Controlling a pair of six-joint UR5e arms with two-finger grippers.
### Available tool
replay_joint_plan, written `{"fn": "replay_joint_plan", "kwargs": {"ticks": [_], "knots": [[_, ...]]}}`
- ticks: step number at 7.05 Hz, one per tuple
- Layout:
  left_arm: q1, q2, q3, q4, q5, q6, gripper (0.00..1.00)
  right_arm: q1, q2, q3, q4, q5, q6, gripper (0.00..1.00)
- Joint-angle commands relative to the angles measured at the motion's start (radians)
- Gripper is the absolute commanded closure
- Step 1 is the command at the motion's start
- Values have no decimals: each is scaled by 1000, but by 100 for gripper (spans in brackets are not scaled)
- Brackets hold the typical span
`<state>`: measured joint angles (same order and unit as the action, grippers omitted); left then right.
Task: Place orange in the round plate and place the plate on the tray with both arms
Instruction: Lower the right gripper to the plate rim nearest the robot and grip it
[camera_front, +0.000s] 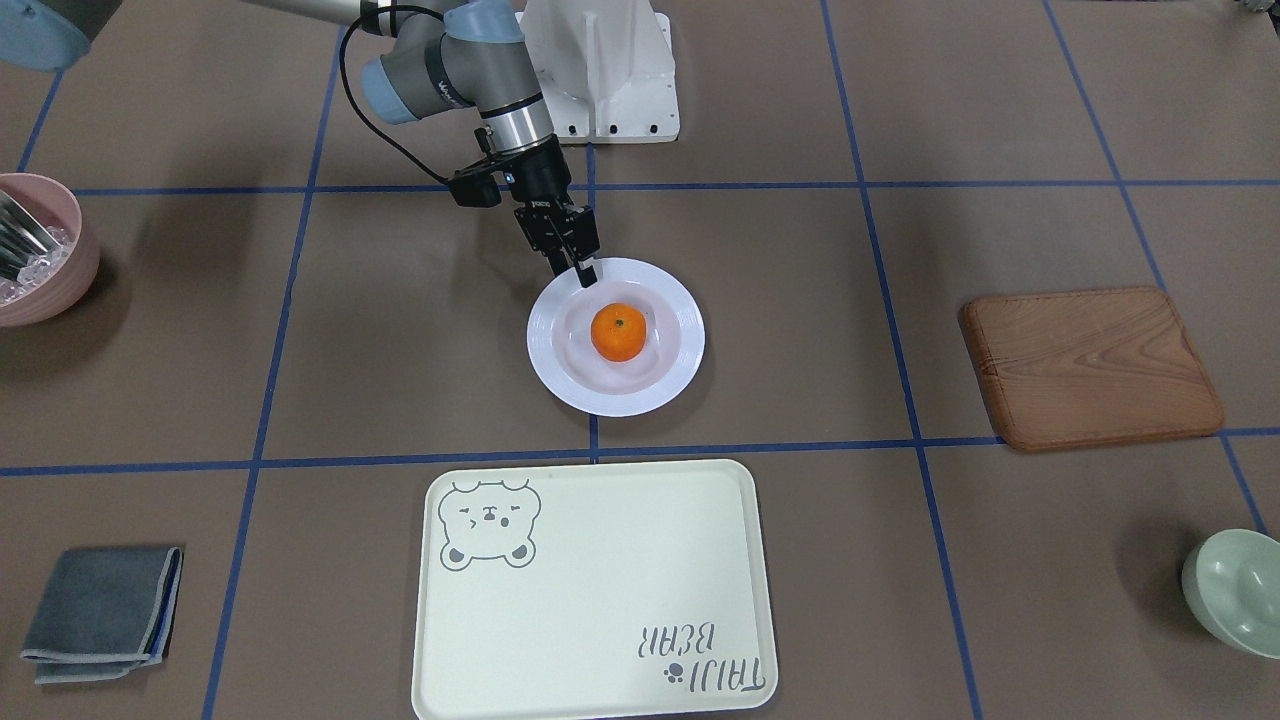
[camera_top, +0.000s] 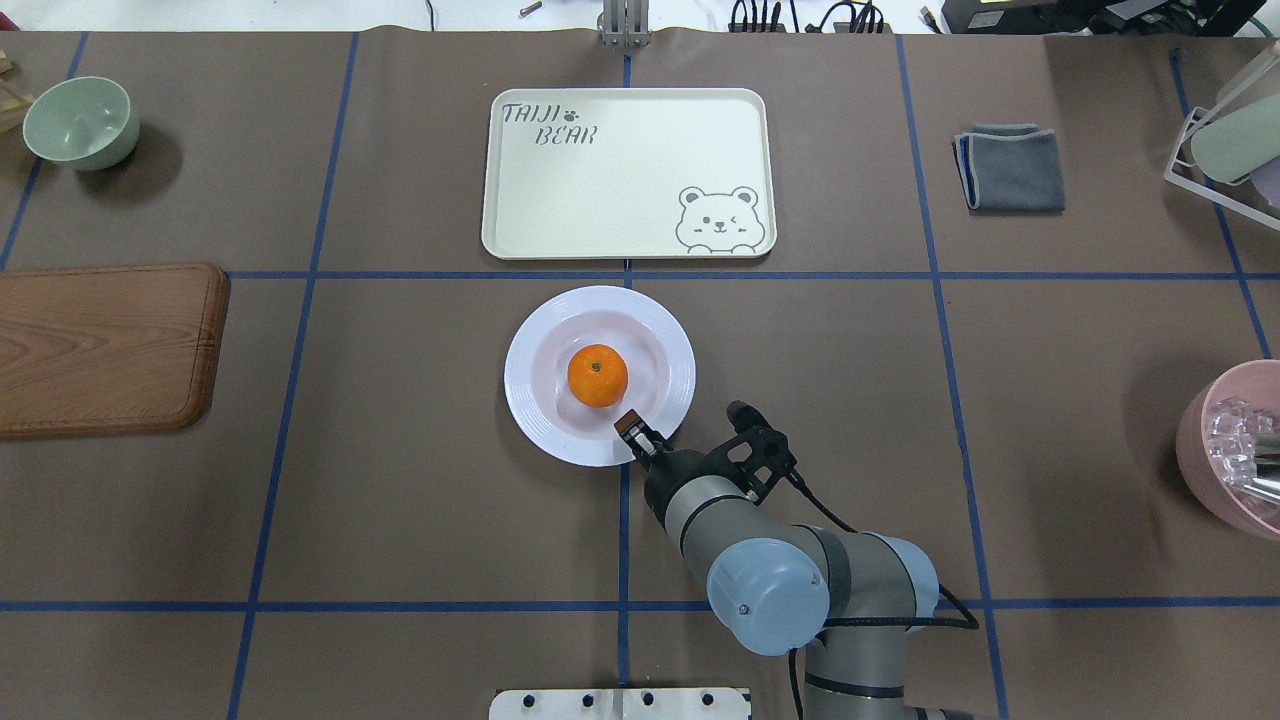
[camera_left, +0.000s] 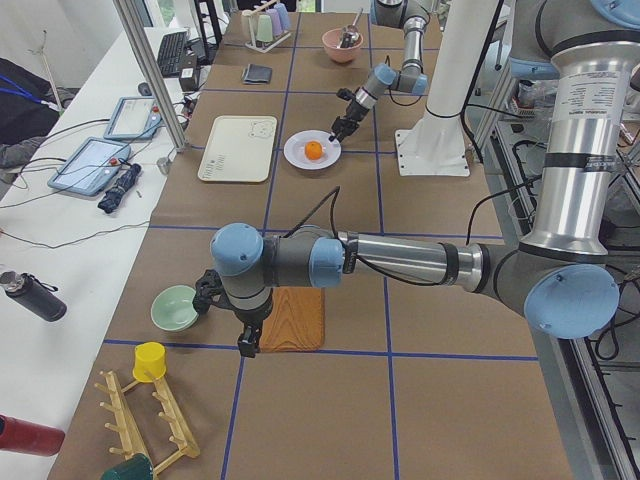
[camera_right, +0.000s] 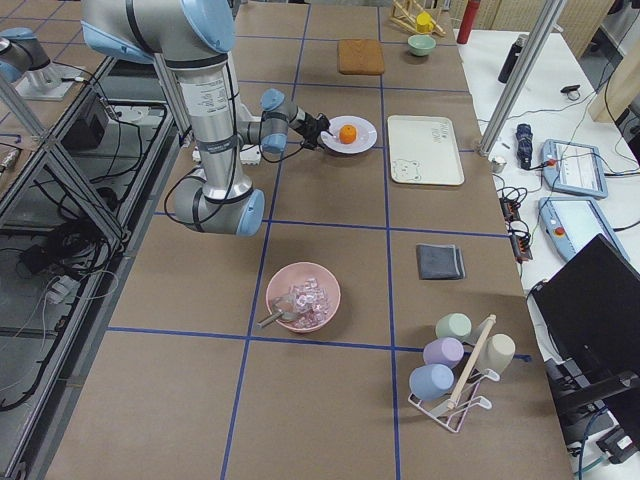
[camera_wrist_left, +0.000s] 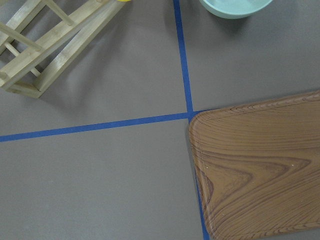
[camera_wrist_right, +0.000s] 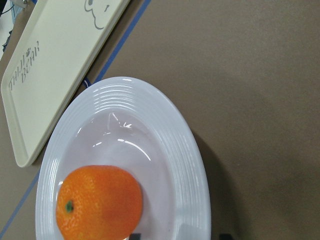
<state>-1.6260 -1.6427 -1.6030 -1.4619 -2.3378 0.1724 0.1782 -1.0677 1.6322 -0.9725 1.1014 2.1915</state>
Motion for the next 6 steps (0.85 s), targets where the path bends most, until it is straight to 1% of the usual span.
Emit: {"fn": "replay_joint_plan", "kwargs": {"ticks": [1,2,3,6], "knots": [[0,1,0,0,0,-1,1,18,24,-38,1,0,2,53],[0,1,0,0,0,-1,1,21,40,-57,3,0,1,84],[0,1,0,0,-2,-1,1,26,46,-55,8,0,1,100],[0,29,-37,-2,-2,-2,1,58,38,-38,14,-2,-4,100]]}}
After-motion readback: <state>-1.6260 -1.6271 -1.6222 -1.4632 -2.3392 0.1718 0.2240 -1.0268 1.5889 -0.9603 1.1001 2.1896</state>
